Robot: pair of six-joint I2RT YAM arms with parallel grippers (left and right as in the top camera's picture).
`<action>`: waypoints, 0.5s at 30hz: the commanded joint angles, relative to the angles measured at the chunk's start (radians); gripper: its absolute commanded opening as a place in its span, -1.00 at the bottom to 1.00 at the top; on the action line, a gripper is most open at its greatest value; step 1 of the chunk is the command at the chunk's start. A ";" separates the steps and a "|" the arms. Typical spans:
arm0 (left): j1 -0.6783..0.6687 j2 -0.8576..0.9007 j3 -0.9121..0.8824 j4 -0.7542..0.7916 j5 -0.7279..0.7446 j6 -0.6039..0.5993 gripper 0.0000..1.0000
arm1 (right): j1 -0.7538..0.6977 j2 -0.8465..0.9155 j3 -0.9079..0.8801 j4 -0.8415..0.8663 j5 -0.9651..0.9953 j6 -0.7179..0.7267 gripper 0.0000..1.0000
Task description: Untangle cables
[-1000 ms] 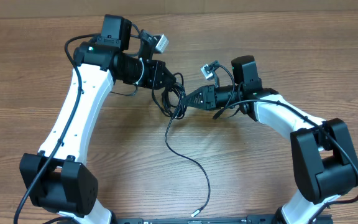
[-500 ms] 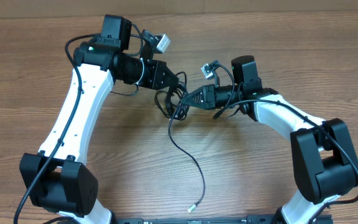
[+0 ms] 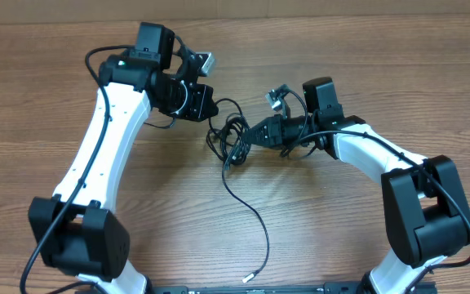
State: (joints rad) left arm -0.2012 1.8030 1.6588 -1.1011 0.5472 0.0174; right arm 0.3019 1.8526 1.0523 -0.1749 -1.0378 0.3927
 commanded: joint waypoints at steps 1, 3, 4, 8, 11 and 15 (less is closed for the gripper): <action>-0.003 0.072 -0.003 -0.007 -0.065 -0.034 -0.92 | 0.000 0.006 -0.004 -0.060 0.129 -0.006 -0.93; -0.003 0.109 -0.003 -0.013 -0.098 -0.059 -0.91 | 0.000 0.006 -0.004 -0.113 0.189 -0.010 -0.93; -0.003 0.127 -0.003 -0.016 -0.127 -0.077 -0.91 | 0.000 0.006 -0.004 -0.132 0.211 -0.010 -0.93; -0.003 0.200 -0.003 -0.036 -0.239 -0.153 -0.91 | 0.000 0.006 -0.004 -0.211 0.280 -0.056 -0.92; -0.005 0.247 -0.003 -0.044 -0.232 -0.156 -0.91 | 0.000 0.006 -0.004 -0.241 0.290 -0.095 -0.93; -0.025 0.297 -0.003 -0.051 -0.224 -0.156 -0.92 | 0.000 0.006 -0.004 -0.253 0.290 -0.110 -0.92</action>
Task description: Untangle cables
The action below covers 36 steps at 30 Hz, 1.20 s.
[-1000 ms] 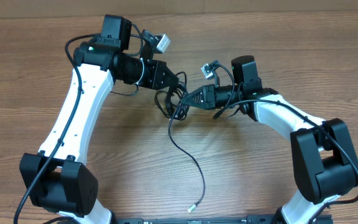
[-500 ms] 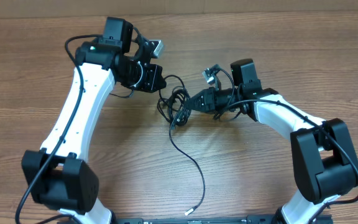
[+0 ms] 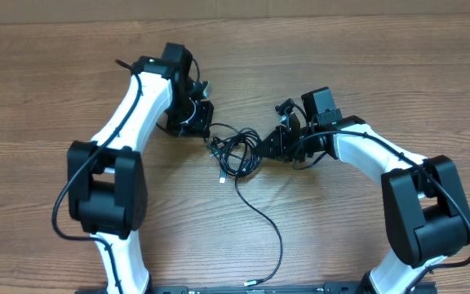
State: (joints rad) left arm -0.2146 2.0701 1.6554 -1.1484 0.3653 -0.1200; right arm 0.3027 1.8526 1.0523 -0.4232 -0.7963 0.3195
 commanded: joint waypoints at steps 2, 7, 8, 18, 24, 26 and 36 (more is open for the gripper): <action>-0.022 0.038 0.000 0.005 -0.029 -0.018 -0.92 | 0.000 0.006 -0.004 -0.003 0.048 -0.037 -0.93; -0.025 0.034 0.042 0.004 -0.027 -0.015 -0.82 | -0.001 0.006 -0.004 -0.002 0.049 -0.037 -0.93; -0.025 0.034 0.049 0.009 -0.027 -0.015 -0.69 | -0.001 0.006 -0.004 -0.002 0.049 -0.037 -0.93; -0.070 0.038 0.041 0.119 -0.119 0.049 -0.18 | -0.001 0.006 -0.004 -0.002 0.056 -0.037 -0.93; -0.119 0.038 0.040 0.204 -0.200 0.069 -0.17 | -0.001 0.006 -0.004 -0.002 0.056 -0.037 -0.93; -0.134 0.039 0.040 0.220 -0.224 0.090 -0.17 | -0.001 0.006 -0.004 -0.002 0.056 -0.037 -0.92; -0.162 0.102 0.040 0.229 -0.295 0.188 -0.18 | -0.001 0.006 -0.004 -0.002 0.056 -0.037 -0.93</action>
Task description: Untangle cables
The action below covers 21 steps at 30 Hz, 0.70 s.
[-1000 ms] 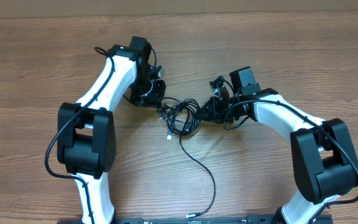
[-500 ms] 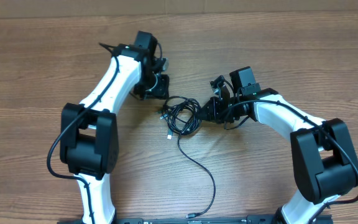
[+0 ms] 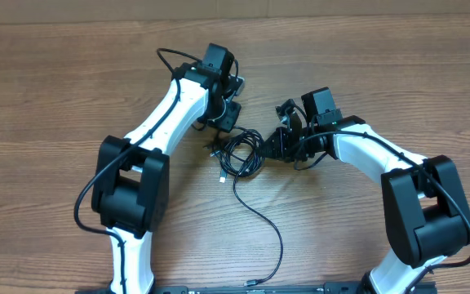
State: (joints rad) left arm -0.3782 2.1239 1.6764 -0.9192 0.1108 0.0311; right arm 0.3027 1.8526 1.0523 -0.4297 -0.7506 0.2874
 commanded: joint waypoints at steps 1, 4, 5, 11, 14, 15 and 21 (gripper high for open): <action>0.002 0.060 0.019 -0.001 -0.041 0.041 -0.18 | -0.001 0.006 -0.004 0.005 0.011 -0.005 -0.93; 0.002 0.103 0.019 0.006 -0.044 0.052 -0.18 | -0.001 0.006 -0.004 0.005 0.011 -0.005 -0.93; 0.002 0.117 0.019 0.012 -0.044 0.051 -0.18 | -0.001 0.006 -0.004 0.005 0.011 -0.005 -0.92; 0.008 0.182 0.019 0.050 -0.169 -0.041 -0.70 | -0.001 0.006 -0.004 0.004 0.011 -0.005 -0.93; 0.030 0.194 0.019 0.051 -0.296 -0.227 -0.79 | -0.001 0.006 -0.004 0.004 0.011 -0.005 -0.93; 0.040 0.194 0.019 0.045 -0.316 -0.273 -0.77 | -0.001 0.006 -0.004 0.004 0.011 -0.005 -0.92; 0.162 0.193 0.019 -0.014 -0.327 -0.441 -0.52 | -0.001 0.006 -0.004 0.004 0.011 -0.005 -0.93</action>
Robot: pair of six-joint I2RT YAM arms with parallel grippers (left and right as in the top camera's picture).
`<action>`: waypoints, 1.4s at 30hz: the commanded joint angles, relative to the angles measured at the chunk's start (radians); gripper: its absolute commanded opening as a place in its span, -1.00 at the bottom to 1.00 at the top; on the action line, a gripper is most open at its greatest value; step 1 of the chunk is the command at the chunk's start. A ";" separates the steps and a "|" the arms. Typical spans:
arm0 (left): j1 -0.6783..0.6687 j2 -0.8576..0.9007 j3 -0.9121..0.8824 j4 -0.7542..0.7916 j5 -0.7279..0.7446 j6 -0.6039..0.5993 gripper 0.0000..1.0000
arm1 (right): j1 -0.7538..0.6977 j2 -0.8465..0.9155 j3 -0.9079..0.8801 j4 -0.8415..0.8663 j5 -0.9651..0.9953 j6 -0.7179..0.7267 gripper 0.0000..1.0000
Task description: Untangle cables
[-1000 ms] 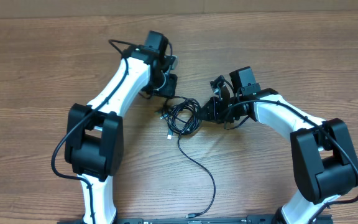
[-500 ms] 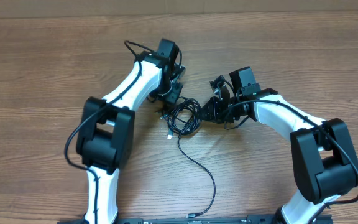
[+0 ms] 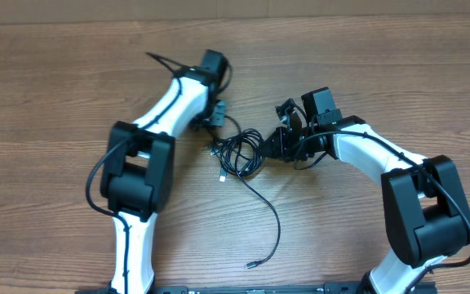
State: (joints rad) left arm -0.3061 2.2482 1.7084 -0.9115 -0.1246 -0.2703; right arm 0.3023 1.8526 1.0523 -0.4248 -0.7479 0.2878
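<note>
A thin black cable lies in a tangled coil [image 3: 240, 153] at the table's middle. One plug end [image 3: 221, 175] pokes out at the coil's lower left. A long tail curves down to a second plug [image 3: 251, 264] near the front edge. My left gripper [image 3: 217, 116] sits just above and left of the coil, with a strand running up into it; it looks shut on that strand. At the coil's right edge my right gripper [image 3: 265, 145] is shut on the cable. The fingertips of both are largely hidden by the wrists.
The wooden table [image 3: 47, 163] carries nothing else. The left arm [image 3: 141, 171] stretches from the front edge up across the left middle. The right arm [image 3: 406, 188] bends in from the front right.
The left gripper has shifted a little to the left and its arm has folded more upright. The cable's tail has drawn up from the front edge and its end plug lies higher. The right arm has not moved.
At first the left gripper was up left of the tangle and the right gripper at its right side. Then the right gripper lay slightly further right with the coil, and stayed. The left arm swung right toward the coil over the later moments, and the tail has shortened.
</note>
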 commanded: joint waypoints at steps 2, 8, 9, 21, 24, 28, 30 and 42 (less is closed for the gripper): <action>0.135 0.069 -0.013 -0.043 -0.085 -0.142 -0.49 | 0.000 0.006 -0.004 -0.002 0.013 -0.005 -0.93; 0.285 0.069 -0.013 -0.106 -0.040 -0.142 -0.22 | 0.000 0.006 -0.004 -0.006 0.041 -0.005 -0.93; 0.307 0.069 -0.013 -0.113 -0.023 -0.142 -0.18 | 0.000 0.006 -0.004 -0.007 0.041 -0.005 -0.93; 0.417 0.069 -0.014 -0.148 0.175 -0.029 0.35 | 0.000 0.006 -0.004 -0.009 0.040 -0.005 -0.93; 0.409 0.069 -0.017 -0.147 0.221 0.004 0.40 | 0.000 0.006 -0.004 -0.009 0.040 -0.005 -0.93; 0.384 0.061 -0.001 -0.145 0.317 0.091 0.38 | 0.000 0.006 -0.004 -0.008 0.040 -0.005 -0.93; 0.379 0.045 0.047 -0.174 0.340 0.103 0.40 | 0.000 0.006 -0.004 -0.008 0.040 -0.005 -0.92; 0.262 -0.049 0.192 -0.251 0.279 0.198 0.61 | 0.000 0.006 -0.004 -0.008 0.040 -0.005 -0.93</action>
State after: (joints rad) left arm -0.0090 2.2227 1.8973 -1.1568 0.1791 -0.1192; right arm 0.3035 1.8530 1.0523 -0.4358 -0.7136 0.2874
